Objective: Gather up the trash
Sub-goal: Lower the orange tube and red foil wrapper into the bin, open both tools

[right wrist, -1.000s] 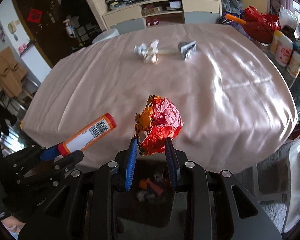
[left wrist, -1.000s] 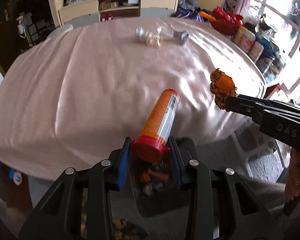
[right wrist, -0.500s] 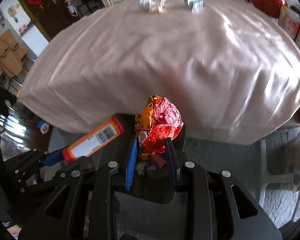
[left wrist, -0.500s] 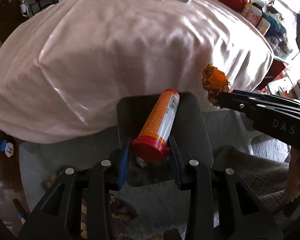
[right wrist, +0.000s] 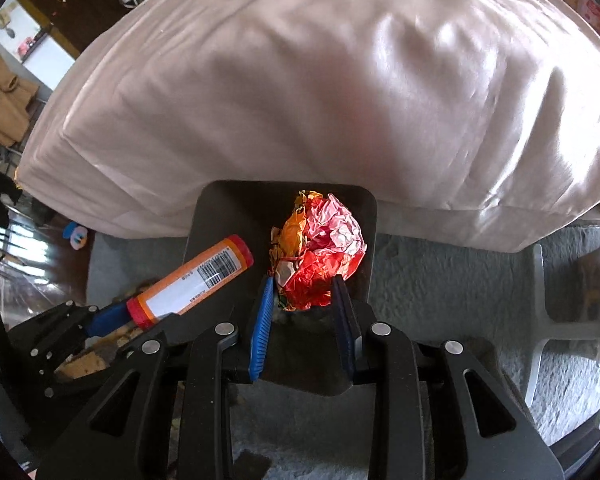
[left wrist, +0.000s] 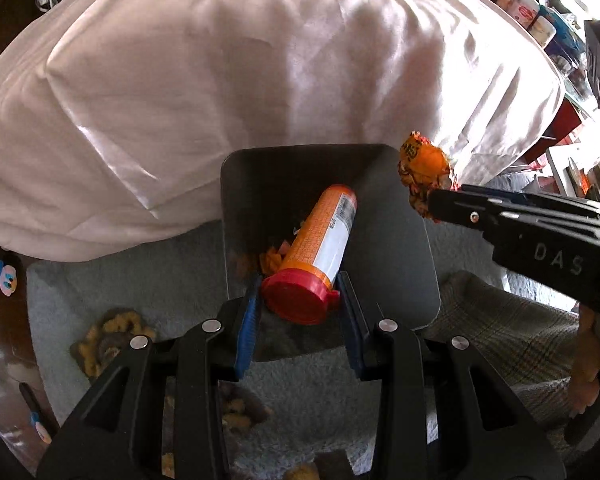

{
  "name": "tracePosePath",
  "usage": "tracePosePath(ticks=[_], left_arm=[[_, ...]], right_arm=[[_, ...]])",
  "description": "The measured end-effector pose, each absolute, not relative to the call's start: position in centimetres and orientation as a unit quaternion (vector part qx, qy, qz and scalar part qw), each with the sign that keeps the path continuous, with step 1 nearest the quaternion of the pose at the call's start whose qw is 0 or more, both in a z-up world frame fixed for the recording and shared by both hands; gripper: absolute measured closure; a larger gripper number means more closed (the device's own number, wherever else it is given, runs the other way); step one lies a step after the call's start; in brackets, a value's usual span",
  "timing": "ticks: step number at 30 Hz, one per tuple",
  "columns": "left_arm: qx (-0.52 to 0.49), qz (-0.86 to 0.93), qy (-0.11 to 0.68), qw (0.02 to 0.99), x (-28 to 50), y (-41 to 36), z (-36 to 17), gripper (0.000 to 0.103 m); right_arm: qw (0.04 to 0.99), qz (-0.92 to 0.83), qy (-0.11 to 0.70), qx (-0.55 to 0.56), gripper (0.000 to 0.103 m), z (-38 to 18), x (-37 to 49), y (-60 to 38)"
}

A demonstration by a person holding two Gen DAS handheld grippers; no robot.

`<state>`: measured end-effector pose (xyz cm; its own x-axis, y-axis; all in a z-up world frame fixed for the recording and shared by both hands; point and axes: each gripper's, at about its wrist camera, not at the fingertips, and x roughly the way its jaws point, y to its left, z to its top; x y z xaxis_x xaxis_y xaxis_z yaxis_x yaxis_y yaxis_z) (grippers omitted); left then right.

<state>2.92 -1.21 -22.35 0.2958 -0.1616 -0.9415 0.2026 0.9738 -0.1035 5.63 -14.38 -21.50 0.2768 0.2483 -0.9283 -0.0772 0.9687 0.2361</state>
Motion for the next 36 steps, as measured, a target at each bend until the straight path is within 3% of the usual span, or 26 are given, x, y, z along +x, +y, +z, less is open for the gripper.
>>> tracePosePath(ticks=[8,10,18,22,24,29,36], left_arm=[[0.025,-0.119,0.585,0.802,3.1,-1.8,-22.4,0.068],[0.032,-0.118,0.585,0.802,3.1,-2.0,-22.4,0.067],[0.038,-0.112,0.583,0.804,2.9,-1.8,-22.4,0.045],[0.038,-0.106,0.578,0.808,2.9,-1.5,-21.9,0.027],[0.039,-0.105,0.574,0.811,2.8,-1.5,-21.6,0.02],[0.038,-0.103,0.56,0.821,2.8,-1.5,-20.4,0.008],[0.026,-0.102,0.545,0.832,3.1,-1.1,-19.2,0.008]], right_arm=[[0.8,0.111,0.585,0.08,0.065,-21.0,6.0,-14.6],[0.801,0.107,0.583,0.081,0.058,-21.0,6.0,-14.5],[0.819,0.086,0.56,0.09,0.032,-19.6,6.0,-15.6],[0.836,0.059,0.541,0.069,0.013,-18.8,5.9,-16.0],[0.843,0.054,0.532,0.064,0.009,-18.4,5.8,-16.1],[0.849,0.047,0.522,0.066,0.007,-17.9,5.7,-16.7],[0.857,0.046,0.504,0.092,0.007,-16.8,5.8,-17.0]])
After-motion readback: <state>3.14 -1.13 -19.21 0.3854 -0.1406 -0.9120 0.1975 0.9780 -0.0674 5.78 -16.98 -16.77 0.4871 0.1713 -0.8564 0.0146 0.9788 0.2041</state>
